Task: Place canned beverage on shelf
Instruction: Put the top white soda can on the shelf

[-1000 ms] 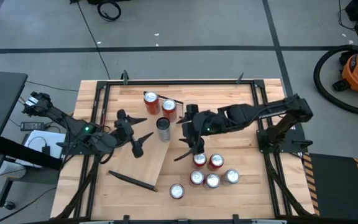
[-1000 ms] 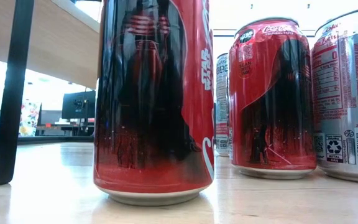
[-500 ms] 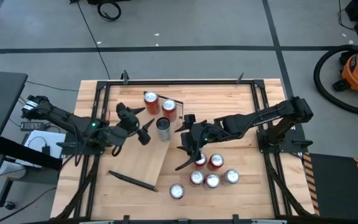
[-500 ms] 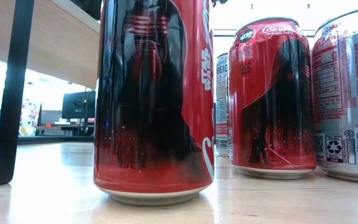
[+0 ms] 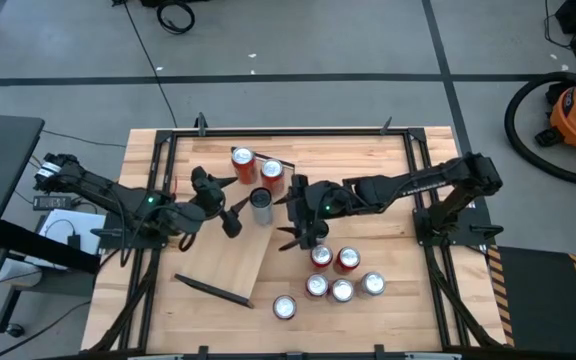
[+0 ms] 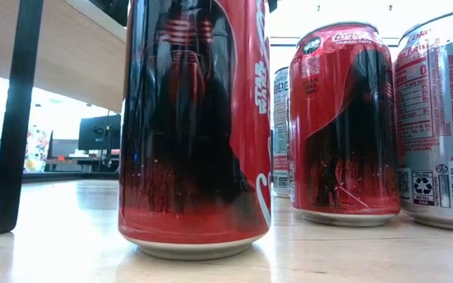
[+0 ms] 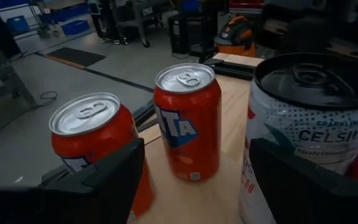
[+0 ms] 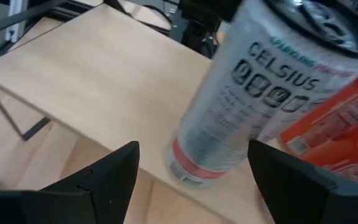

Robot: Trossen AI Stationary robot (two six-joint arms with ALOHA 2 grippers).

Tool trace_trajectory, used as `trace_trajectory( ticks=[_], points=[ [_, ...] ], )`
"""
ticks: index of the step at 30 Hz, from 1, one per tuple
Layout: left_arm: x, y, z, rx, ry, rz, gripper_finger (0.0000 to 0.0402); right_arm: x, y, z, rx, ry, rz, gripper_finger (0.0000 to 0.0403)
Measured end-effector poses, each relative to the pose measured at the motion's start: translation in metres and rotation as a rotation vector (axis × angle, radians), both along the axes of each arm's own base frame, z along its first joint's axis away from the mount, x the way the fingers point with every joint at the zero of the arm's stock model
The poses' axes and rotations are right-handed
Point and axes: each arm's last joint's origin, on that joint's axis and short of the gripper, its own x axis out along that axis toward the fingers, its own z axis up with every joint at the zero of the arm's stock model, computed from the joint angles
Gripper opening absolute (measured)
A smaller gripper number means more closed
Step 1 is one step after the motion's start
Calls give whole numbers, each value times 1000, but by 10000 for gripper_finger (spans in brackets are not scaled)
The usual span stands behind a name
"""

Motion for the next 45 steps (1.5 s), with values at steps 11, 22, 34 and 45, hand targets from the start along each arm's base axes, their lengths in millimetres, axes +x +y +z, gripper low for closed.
trace_trajectory(
  ticks=[11, 22, 34, 45],
  points=[
    [-2, -8, 0, -4, 10, -57, 302, 7, -25, 2, -12, -56, -54, 311],
    [-5, -11, -2, 1, 32, -82, 302, 9, -27, 5, -79, -87, -70, 311],
    [-22, -11, 6, -4, -3, -46, 302, -1, -23, 13, -51, -72, -62, 311],
    [-4, 9, -4, -23, 26, 66, 302, -1, 2, -5, 55, 52, 57, 311]
  ],
)
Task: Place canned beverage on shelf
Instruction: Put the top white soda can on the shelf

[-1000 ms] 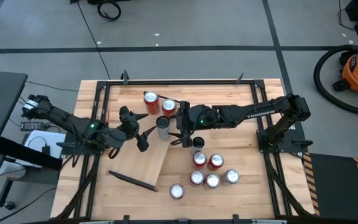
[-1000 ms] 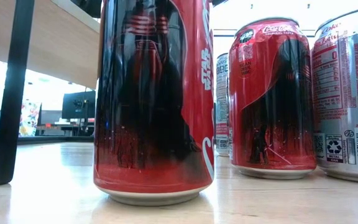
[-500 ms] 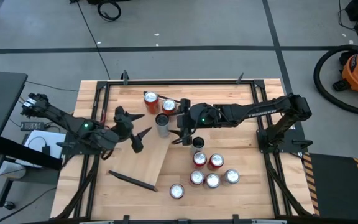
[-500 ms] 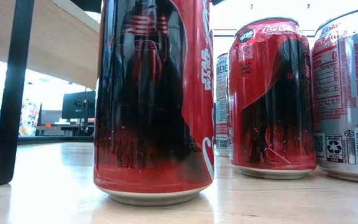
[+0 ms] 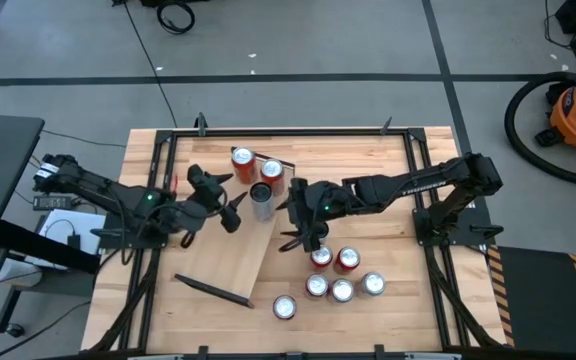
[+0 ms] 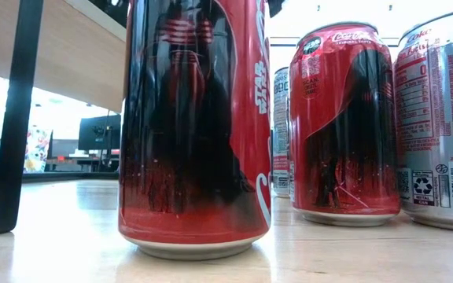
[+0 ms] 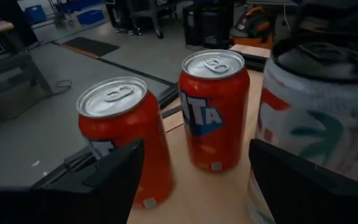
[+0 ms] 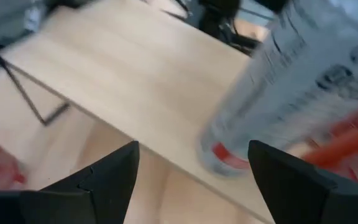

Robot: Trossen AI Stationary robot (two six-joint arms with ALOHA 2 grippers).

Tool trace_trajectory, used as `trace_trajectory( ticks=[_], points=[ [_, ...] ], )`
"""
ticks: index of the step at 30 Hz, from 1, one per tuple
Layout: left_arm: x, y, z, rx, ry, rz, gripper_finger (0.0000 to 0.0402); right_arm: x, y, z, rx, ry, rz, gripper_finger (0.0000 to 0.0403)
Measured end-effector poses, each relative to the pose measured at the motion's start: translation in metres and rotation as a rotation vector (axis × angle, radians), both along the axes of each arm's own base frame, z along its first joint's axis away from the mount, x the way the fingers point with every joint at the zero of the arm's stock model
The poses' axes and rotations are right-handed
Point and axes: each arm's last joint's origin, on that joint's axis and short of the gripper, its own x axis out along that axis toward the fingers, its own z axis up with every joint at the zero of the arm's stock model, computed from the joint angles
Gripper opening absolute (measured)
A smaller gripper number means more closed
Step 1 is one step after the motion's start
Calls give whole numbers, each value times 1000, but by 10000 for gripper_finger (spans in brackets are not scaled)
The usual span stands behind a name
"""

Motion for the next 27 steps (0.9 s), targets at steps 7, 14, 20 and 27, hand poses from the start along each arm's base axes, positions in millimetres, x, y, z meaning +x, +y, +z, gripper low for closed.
trace_trajectory(
  ticks=[7, 14, 20, 27],
  points=[
    [3, 2, -1, -48, 10, -62, 302, 11, 1, -16, 16, 15, 6, 311],
    [1, -5, -1, -31, 24, -106, 302, 17, -13, -23, 14, 29, -31, 311],
    [0, -10, -2, -27, 38, -138, 302, 17, -24, -19, -2, 9, -60, 311],
    [-2, -11, -4, -20, 66, -145, 302, 17, -25, -20, -7, 10, -54, 311]
  ],
)
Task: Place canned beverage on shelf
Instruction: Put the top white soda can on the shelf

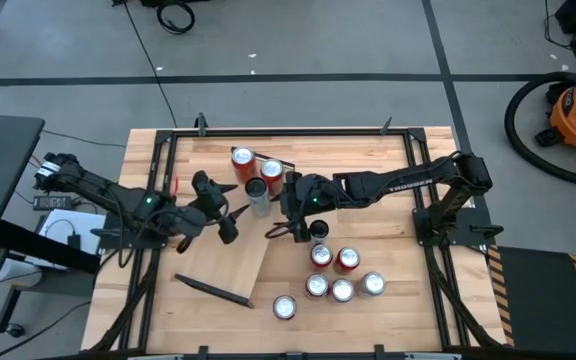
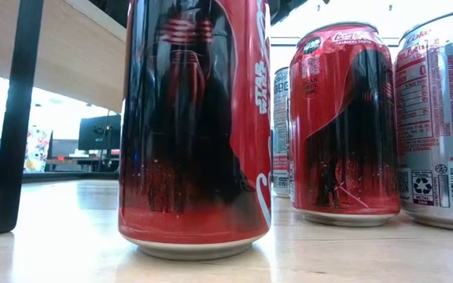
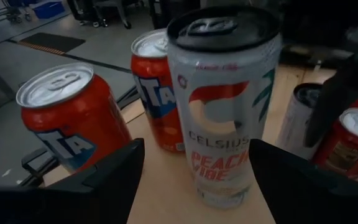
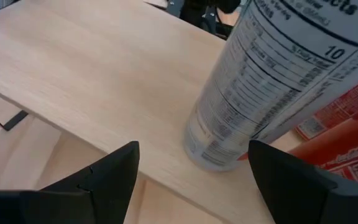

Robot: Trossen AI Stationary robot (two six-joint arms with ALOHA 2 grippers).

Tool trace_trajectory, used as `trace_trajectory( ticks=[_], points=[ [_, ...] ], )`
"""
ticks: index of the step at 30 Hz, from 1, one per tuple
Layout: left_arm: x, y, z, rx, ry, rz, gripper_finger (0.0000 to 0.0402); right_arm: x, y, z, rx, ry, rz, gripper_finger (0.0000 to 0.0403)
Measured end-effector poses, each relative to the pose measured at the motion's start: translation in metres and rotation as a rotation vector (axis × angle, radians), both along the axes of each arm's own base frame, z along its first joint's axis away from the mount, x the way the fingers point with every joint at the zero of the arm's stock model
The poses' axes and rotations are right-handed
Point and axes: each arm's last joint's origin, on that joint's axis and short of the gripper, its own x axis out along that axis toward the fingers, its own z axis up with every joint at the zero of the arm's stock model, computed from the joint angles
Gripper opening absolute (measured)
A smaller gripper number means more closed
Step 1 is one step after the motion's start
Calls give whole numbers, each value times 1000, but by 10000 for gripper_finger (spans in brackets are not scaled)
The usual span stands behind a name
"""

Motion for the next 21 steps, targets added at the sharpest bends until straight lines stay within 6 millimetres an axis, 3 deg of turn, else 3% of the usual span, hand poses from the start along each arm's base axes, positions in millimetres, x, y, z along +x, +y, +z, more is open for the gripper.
trace_trajectory(
  ticks=[12, 21],
  points=[
    [-19, -5, 6, -66, 88, 46, 302, 1, 19, -3, 18, 3, 37, 311],
    [-20, -7, 6, -64, 88, 43, 302, 21, 22, -19, -27, -74, 46, 311]
  ],
)
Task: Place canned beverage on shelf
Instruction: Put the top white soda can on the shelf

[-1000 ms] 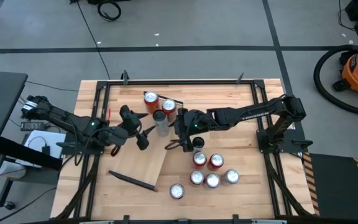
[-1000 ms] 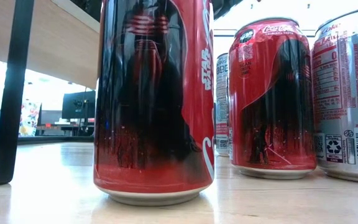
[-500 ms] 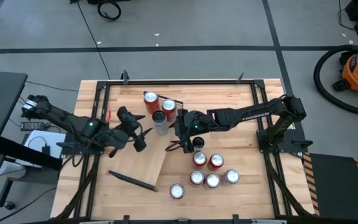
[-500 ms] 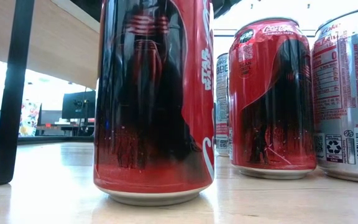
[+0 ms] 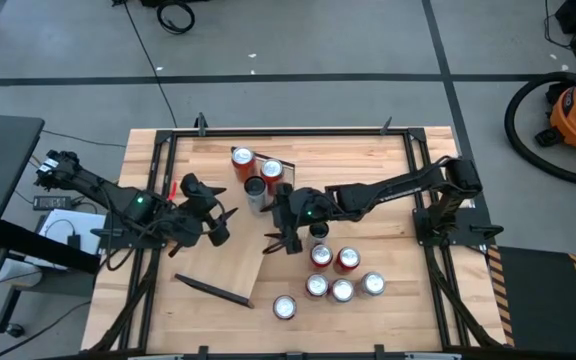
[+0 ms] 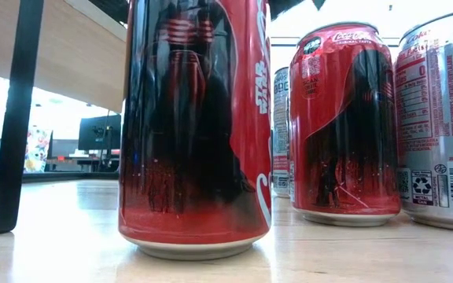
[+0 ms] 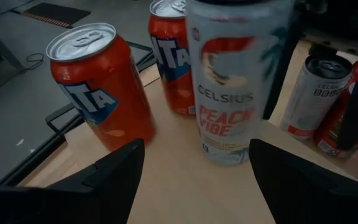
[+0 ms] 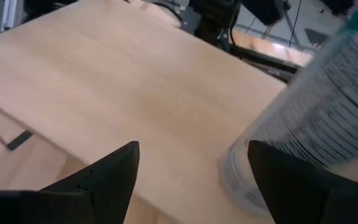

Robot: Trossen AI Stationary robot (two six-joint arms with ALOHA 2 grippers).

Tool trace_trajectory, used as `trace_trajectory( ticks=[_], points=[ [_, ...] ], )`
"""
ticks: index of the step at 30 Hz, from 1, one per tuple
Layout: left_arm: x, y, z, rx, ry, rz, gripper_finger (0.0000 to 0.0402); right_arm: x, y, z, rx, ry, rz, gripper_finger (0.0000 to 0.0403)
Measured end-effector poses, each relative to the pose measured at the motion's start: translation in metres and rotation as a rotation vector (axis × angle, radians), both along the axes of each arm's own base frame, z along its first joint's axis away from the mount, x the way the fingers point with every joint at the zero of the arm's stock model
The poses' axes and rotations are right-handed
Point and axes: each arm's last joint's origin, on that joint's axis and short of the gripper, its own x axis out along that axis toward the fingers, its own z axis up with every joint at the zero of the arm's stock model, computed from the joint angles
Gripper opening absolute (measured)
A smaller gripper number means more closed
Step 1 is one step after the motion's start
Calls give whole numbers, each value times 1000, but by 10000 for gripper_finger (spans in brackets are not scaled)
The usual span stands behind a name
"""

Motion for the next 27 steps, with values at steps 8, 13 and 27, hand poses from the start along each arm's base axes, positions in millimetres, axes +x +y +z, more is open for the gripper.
trace_trajectory(
  ticks=[8, 13, 27],
  points=[
    [0, 1, 0, 10, -2, 11, 302, 5, 0, -2, -20, -35, -25, 311],
    [0, 1, 0, 8, -5, 13, 302, 0, 13, -3, -111, -2, -72, 311],
    [1, 5, 1, 22, -16, 54, 302, -6, 18, -4, -332, 42, -192, 311]
  ],
)
